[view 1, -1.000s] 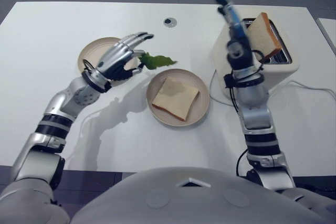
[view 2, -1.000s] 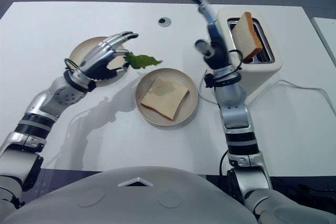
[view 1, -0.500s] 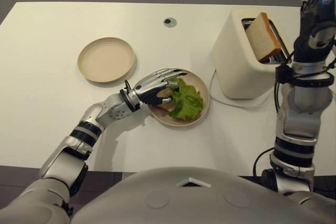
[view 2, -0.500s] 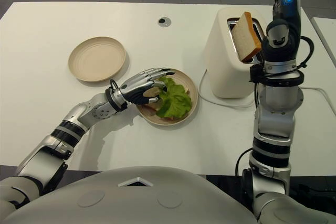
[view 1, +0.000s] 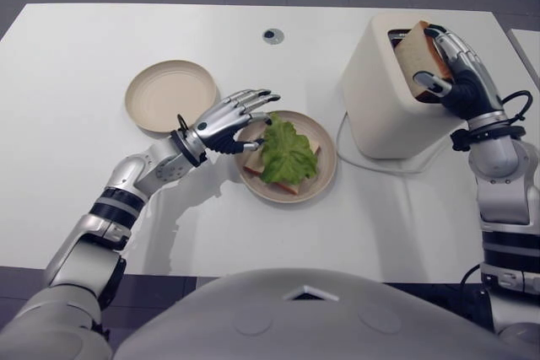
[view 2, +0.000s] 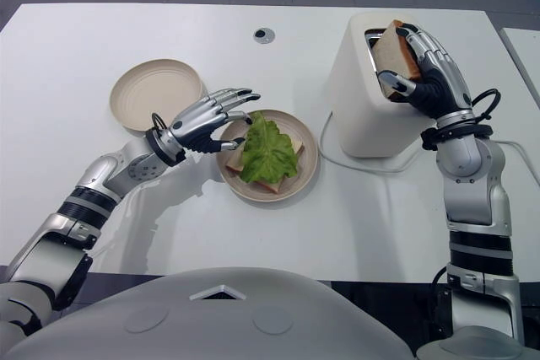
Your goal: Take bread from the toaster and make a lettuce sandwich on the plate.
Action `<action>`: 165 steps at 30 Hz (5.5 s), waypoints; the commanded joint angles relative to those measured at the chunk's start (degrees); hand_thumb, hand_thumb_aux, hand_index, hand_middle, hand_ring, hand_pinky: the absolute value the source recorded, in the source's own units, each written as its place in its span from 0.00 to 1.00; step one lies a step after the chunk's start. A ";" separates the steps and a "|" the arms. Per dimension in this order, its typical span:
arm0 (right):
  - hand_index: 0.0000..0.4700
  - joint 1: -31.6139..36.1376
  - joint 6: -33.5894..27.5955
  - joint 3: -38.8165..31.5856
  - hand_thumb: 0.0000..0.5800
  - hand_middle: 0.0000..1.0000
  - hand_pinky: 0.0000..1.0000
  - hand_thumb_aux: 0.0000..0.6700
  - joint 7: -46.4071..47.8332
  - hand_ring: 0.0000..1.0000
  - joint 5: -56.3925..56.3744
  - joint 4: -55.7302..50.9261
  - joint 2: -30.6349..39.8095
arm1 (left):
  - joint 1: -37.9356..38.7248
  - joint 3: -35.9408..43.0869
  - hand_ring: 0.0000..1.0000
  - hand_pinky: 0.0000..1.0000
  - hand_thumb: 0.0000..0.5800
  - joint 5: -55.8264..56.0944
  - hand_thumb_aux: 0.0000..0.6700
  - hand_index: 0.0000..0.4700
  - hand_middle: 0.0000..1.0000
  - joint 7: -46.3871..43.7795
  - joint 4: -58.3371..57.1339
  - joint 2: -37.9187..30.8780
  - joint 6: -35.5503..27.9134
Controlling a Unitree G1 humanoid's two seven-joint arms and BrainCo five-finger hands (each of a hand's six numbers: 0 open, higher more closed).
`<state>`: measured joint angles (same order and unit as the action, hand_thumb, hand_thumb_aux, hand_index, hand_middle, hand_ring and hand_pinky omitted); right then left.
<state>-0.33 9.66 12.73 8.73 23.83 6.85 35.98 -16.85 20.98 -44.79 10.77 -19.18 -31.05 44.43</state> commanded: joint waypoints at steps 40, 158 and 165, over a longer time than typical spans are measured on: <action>1.00 8.83 3.83 5.62 1.00 1.00 1.00 1.00 -16.75 1.00 -7.78 11.41 -7.65 | 0.52 -4.52 0.00 0.00 0.00 12.15 0.00 0.00 0.00 -2.28 0.91 0.77 3.32; 1.00 12.90 19.11 -21.35 1.00 1.00 1.00 1.00 8.46 1.00 -13.54 -31.13 -23.31 | -3.30 -3.13 0.91 0.91 0.86 15.13 0.63 0.63 0.91 -16.29 -14.03 4.95 -3.14; 0.00 12.52 23.75 -15.03 0.00 0.00 0.00 0.00 2.24 0.00 -21.75 -21.37 -27.18 | 0.44 -6.93 0.00 0.00 0.00 36.51 0.00 0.00 0.00 -17.81 -3.10 7.20 7.54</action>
<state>12.85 33.08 -3.69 12.40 4.19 -18.16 9.90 -18.47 14.41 -16.36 -4.04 -26.57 -23.86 50.11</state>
